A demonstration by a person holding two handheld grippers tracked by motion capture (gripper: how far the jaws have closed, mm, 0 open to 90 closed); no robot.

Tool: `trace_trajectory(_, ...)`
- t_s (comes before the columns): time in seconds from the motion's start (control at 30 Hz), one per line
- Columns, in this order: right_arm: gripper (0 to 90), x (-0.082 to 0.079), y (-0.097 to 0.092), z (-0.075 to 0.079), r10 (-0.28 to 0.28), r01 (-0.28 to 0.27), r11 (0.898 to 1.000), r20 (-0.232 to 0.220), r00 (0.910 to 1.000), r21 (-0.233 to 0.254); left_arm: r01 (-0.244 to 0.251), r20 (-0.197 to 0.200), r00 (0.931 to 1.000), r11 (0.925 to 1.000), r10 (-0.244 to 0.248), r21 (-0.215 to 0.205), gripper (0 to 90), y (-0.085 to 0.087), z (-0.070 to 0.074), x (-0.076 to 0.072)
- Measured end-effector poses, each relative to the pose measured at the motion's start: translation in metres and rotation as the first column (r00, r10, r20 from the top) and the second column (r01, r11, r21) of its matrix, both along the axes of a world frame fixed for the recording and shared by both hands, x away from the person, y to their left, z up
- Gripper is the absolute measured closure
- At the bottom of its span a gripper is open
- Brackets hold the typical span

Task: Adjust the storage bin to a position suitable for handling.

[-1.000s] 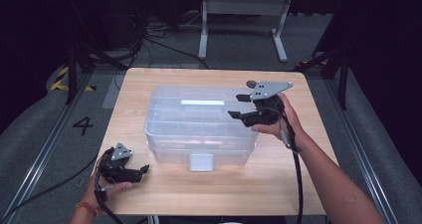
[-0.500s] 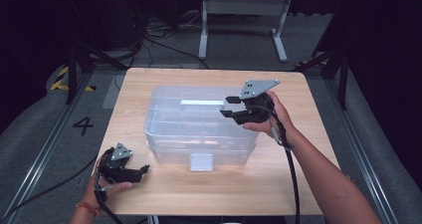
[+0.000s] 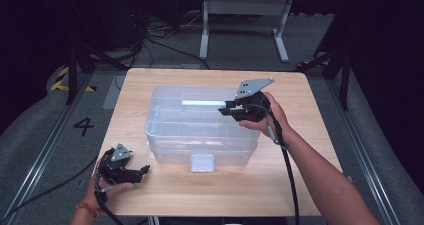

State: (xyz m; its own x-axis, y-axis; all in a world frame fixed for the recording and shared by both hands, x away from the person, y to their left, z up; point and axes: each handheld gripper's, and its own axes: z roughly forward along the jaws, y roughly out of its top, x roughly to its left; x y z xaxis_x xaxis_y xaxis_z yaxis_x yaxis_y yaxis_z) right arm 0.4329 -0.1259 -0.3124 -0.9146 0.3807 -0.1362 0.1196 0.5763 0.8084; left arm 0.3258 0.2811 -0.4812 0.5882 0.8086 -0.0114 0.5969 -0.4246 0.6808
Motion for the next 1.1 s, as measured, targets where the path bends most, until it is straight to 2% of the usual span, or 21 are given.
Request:
trace_trajectory(0.13, 77.0, -0.003, 0.003, 0.003, -0.009, 0.01, 0.999, 0.022, 0.9997, -0.033, -0.002, 0.007, 1.0, 1.0, 0.002, -0.001, 16.0, 0.0, 0.0, 0.0)
trace_trajectory(0.23, 77.1, -0.003, 0.004, 0.004, -0.008, 0.009, 0.999, 0.022, 0.9997, -0.042, -0.006, 0.011, 0.9999, 1.0, 0.006, -0.003, 17.7, -0.001, 0.0, -0.001)
trace_trajectory(0.53, 77.4, 0.0, 0.003, 0.004, -0.003, 0.003, 1.0, 0.007, 1.0, -0.029, -0.014, 0.01, 0.9998, 0.9999, 0.014, 0.009, 24.5, 0.0, 0.002, -0.001)
trace_trajectory(0.67, 77.4, 0.002, 0.003, 0.006, -0.001, 0.001, 1.0, 0.0, 1.0, -0.025, -0.02, 0.007, 0.9998, 0.9997, 0.02, 0.014, 24.7, 0.0, 0.003, -0.002)
trace_trajectory(0.7, 77.4, 0.002, 0.002, 0.006, -0.002, 0.002, 1.0, 0.0, 1.0, -0.019, -0.013, 0.01, 0.9999, 0.9994, 0.013, 0.031, 24.5, 0.0, 0.005, -0.003)
trace_trajectory(0.77, 77.4, 0.003, 0.002, 0.006, -0.001, 0.001, 1.0, -0.008, 1.0, -0.011, -0.017, 0.027, 0.9995, 0.9995, 0.016, 0.027, 24.4, -0.001, 0.009, -0.004)
trace_trajectory(0.93, 77.4, 0.004, 0.002, 0.008, 0.001, -0.001, 1.0, -0.013, 0.9999, -0.016, -0.022, 0.04, 0.9989, 0.9997, 0.023, -0.012, 25.1, 0.0, 0.019, -0.007)
trace_trajectory(1.0, 77.5, 0.006, 0.002, 0.009, 0.002, -0.003, 1.0, -0.019, 0.9998, -0.016, -0.005, 0.048, 0.9988, 0.9997, 0.006, -0.025, 26.7, 0.0, 0.026, -0.009)
trace_trajectory(1.03, 77.4, 0.006, 0.002, 0.009, 0.002, -0.002, 1.0, -0.022, 0.9998, -0.016, -0.002, 0.069, 0.9976, 0.9995, 0.004, -0.032, 28.1, -0.001, 0.03, -0.011)
trace_trajectory(1.1, 77.5, 0.008, 0.002, 0.011, 0.005, -0.006, 1.0, -0.028, 0.9996, -0.018, 0.009, 0.087, 0.9962, 0.9993, -0.006, -0.037, 29.5, -0.003, 0.039, -0.014)
